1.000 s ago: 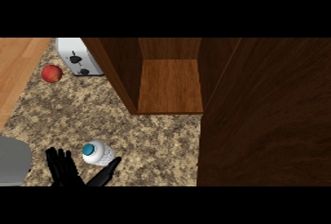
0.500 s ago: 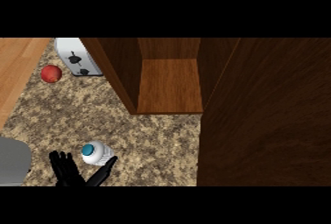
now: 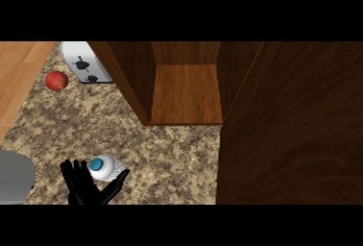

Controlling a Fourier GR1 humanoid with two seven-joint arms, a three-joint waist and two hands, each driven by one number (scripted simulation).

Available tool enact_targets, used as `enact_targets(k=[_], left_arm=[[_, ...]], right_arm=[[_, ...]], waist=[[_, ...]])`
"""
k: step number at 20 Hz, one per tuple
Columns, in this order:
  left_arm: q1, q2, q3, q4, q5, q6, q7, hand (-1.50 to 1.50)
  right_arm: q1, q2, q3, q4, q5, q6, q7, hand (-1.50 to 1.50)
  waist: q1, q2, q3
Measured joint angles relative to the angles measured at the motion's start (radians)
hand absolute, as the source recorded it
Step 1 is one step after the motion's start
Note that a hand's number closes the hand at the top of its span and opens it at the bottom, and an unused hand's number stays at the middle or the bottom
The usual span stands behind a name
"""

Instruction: Pick up the bottled water, place it into the cabinet and close the cabinet

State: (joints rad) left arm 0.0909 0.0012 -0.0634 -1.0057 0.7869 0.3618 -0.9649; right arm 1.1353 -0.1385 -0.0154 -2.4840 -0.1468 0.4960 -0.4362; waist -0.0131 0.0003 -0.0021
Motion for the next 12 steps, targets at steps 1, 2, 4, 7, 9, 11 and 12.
enact_targets(k=[1,2,4,7,9,11,12], left_arm=[[-0.012,0.0,0.004,0.014,0.007,-0.016,-0.008,-1.5],[-0.025,0.009,0.018,0.03,0.014,-0.04,-0.011,-1.5],[-0.04,0.006,0.01,0.066,0.04,-0.075,-0.045,1.5],[-0.06,0.007,0.009,0.112,0.066,-0.12,-0.077,1.5],[-0.1,0.01,0.026,0.131,0.068,-0.128,-0.071,1.5],[-0.12,0.007,0.017,0.152,0.079,-0.135,-0.078,1.5],[-0.128,0.005,0.011,0.161,0.089,-0.139,-0.086,1.5]], right_arm=[[0.009,0.001,-0.001,-0.001,-0.001,0.005,-0.004,-1.5],[0.014,0.006,0.002,0.001,0.001,0.011,-0.012,-1.5],[0.017,0.005,-0.009,0.002,-0.001,0.018,-0.015,-1.5],[0.026,0.016,0.003,0.002,0.002,0.029,-0.022,-1.5],[0.027,0.014,-0.003,0.0,0.0,0.032,-0.016,-1.5],[0.021,0.015,-0.012,0.002,0.0,0.037,-0.018,-1.5],[0.02,0.018,-0.01,0.004,0.001,0.041,-0.018,-1.5]], waist=[[-0.001,0.0,0.0],[-0.002,0.0,0.0],[-0.002,0.0,0.0],[-0.002,0.0,0.0],[-0.001,0.0,0.0],[-0.001,0.0,0.0],[-0.001,0.0,0.0]])
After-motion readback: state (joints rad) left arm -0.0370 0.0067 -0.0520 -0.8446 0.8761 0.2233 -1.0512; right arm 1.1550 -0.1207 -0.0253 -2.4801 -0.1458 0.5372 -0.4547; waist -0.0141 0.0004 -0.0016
